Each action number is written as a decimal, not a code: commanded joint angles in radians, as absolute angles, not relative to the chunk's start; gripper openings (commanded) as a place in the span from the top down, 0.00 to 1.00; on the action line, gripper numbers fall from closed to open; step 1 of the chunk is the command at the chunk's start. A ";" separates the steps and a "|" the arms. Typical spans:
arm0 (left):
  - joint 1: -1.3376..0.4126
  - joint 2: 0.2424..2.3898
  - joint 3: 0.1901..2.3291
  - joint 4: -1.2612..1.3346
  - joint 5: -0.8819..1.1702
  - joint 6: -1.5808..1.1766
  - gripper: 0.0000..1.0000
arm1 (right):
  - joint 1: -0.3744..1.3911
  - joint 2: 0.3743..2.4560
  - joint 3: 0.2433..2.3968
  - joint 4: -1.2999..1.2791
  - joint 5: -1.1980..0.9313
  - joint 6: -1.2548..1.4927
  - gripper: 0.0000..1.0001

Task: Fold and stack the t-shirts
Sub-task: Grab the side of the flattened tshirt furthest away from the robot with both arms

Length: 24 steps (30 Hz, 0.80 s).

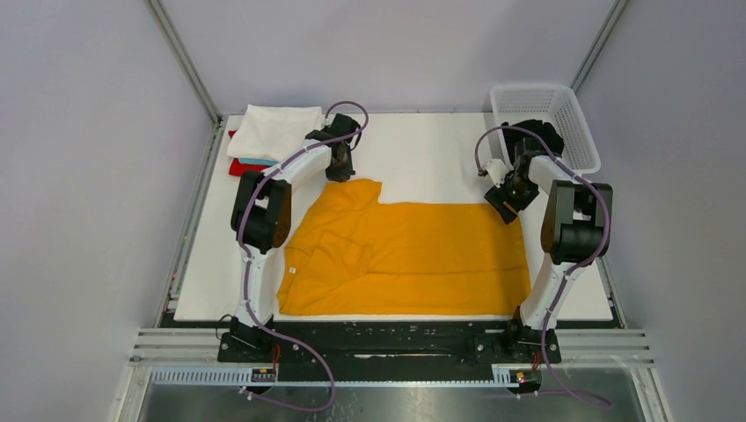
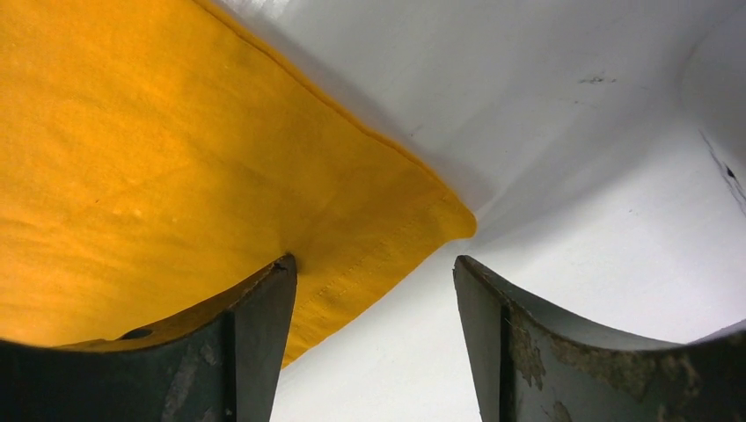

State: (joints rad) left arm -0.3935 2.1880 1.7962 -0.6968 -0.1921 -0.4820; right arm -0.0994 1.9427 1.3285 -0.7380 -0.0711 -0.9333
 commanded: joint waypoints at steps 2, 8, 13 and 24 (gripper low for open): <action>-0.388 2.111 1.793 -0.671 -0.226 -0.469 1.00 | -0.101 1.957 1.411 -0.840 -0.092 -0.941 0.28; -0.387 2.102 1.787 -0.671 -0.232 -0.469 1.00 | -0.097 1.980 1.449 -0.978 -0.187 -0.969 0.30; -0.388 2.092 1.780 -0.671 -0.239 -0.468 1.00 | -0.092 1.963 1.429 -0.980 -0.200 -0.985 0.30; -0.387 2.063 1.763 -0.669 -0.230 -0.478 1.00 | -0.075 1.818 1.336 -0.567 0.009 -0.549 0.30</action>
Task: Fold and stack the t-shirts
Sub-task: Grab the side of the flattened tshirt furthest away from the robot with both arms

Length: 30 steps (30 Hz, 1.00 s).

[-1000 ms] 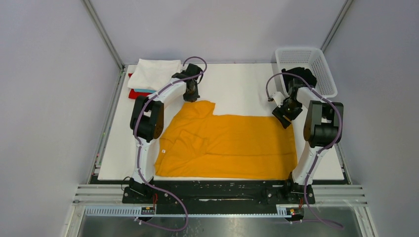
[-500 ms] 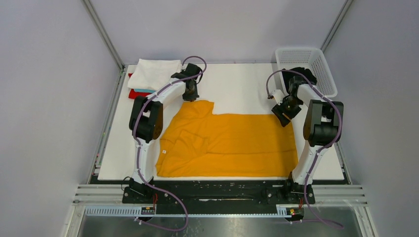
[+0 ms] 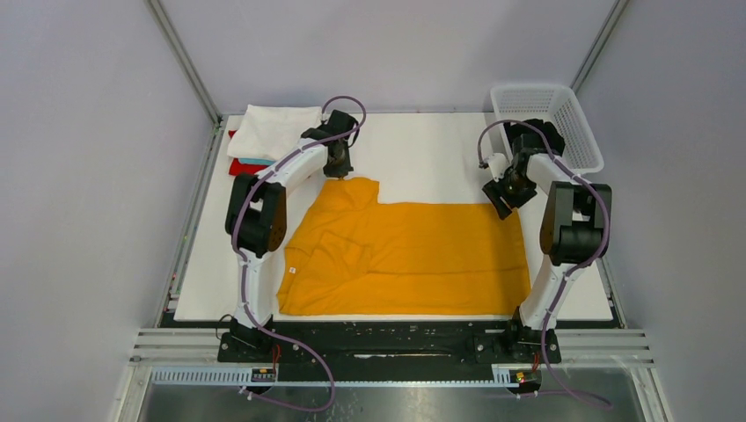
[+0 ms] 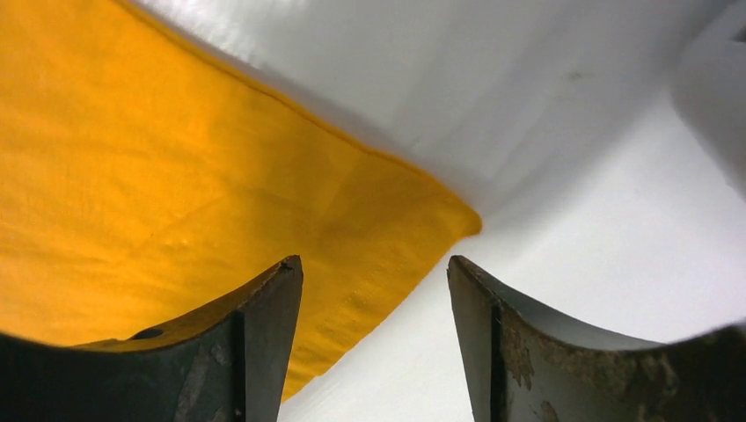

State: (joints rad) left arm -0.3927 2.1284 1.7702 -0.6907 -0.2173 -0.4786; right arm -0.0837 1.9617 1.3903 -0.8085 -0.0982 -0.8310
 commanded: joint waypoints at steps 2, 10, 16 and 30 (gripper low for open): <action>-0.388 2.058 1.758 -0.667 -0.230 -0.479 1.00 | -0.075 1.771 1.280 -0.496 0.094 -0.379 0.30; -0.388 2.030 1.715 -0.643 -0.209 -0.485 1.00 | -0.071 1.730 1.211 -0.401 0.236 0.227 0.29; -0.387 2.019 1.701 -0.637 -0.221 -0.489 1.00 | -0.042 1.958 1.435 -0.631 0.378 0.158 0.29; -0.385 1.927 1.608 -0.612 -0.263 -0.495 1.00 | 0.059 2.085 1.532 -0.839 0.507 0.074 0.29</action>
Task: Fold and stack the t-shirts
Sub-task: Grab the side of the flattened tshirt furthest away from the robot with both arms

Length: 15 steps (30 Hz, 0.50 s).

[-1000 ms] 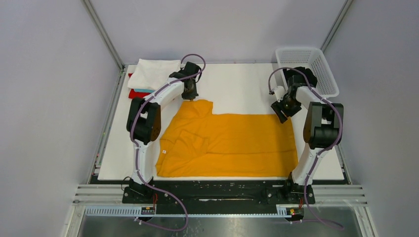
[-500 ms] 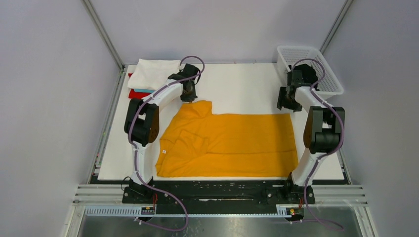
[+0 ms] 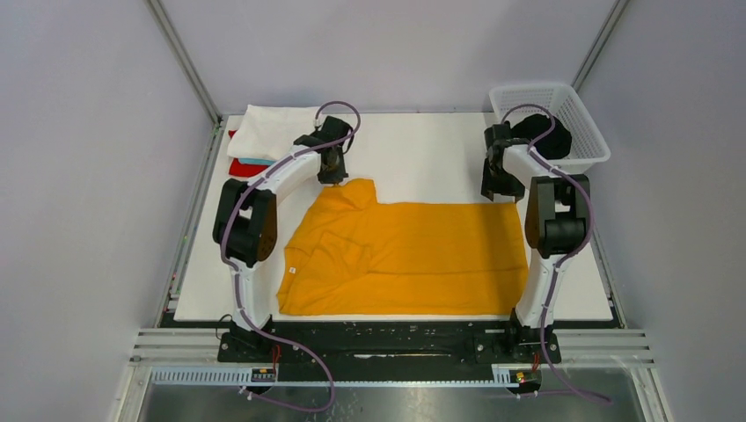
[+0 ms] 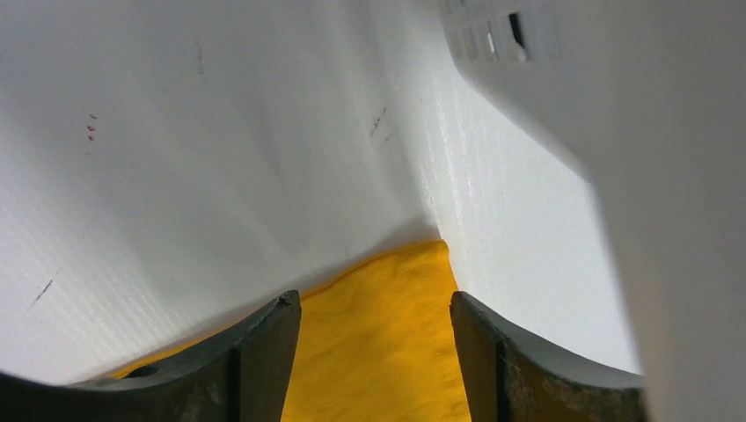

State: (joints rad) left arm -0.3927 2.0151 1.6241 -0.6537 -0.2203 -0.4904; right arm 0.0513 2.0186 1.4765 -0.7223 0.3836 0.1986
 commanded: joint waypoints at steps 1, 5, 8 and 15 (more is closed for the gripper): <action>-0.384 1.922 1.604 -0.612 -0.272 -0.496 1.00 | 0.060 2.085 1.531 -0.853 0.501 0.063 0.29; -0.381 1.895 1.592 -0.607 -0.271 -0.495 1.00 | 0.059 2.045 1.473 -0.812 0.472 0.037 0.29; -0.382 1.887 1.588 -0.609 -0.274 -0.493 1.00 | 0.051 1.988 1.436 -0.750 0.317 0.026 0.29; -0.380 1.864 1.580 -0.607 -0.286 -0.490 1.00 | 0.043 1.794 1.344 -0.623 0.008 0.050 0.01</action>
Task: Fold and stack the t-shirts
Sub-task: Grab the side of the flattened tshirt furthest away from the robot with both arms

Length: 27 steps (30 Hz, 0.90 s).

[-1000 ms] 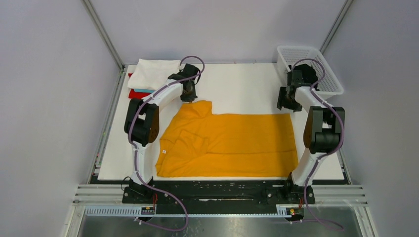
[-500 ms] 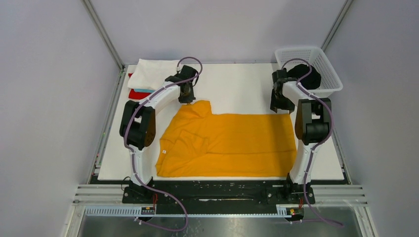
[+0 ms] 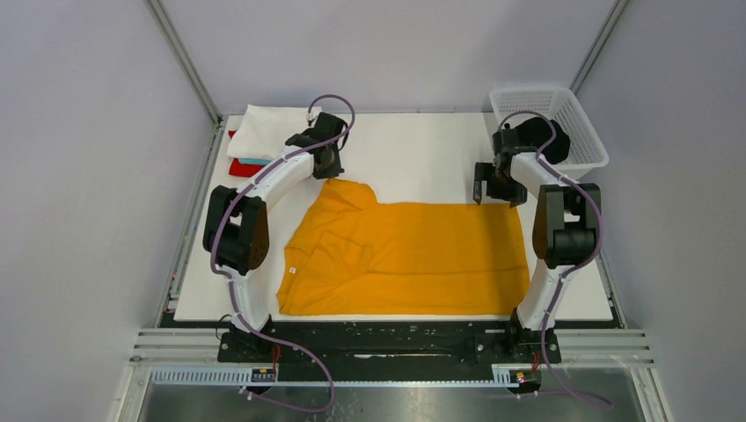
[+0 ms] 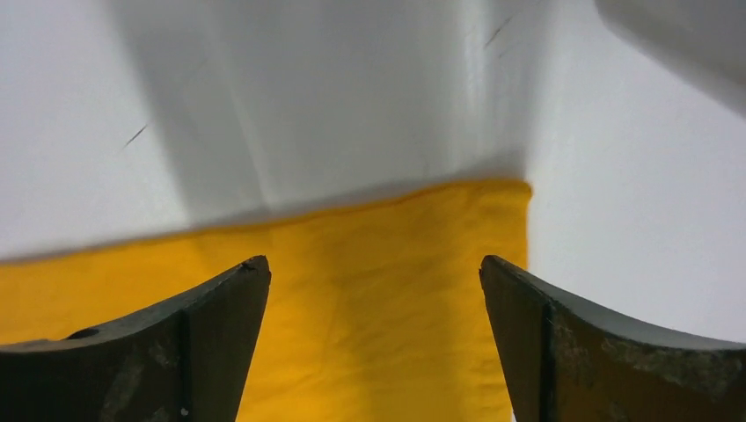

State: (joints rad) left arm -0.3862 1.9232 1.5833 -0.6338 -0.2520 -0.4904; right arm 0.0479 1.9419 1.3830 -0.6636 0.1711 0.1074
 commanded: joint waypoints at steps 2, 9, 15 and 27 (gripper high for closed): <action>-0.380 1.863 1.581 -0.609 -0.281 -0.491 1.00 | 0.043 1.717 1.296 -0.563 -0.035 0.042 0.00; -0.380 1.858 1.583 -0.608 -0.264 -0.500 1.00 | 0.042 1.559 1.168 -0.435 -0.323 0.036 0.00; -0.380 1.829 1.563 -0.606 -0.274 -0.494 1.00 | 0.033 1.697 1.245 -0.535 -0.360 0.138 0.00; -0.377 1.807 1.551 -0.608 -0.298 -0.497 1.00 | -0.129 1.981 1.664 -0.684 -0.666 0.187 0.01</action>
State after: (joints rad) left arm -0.3843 1.8576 1.5551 -0.6338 -0.2680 -0.4938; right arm -0.1116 1.9511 1.5211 -0.6285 -0.5198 0.1749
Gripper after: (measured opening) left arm 0.022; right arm 0.993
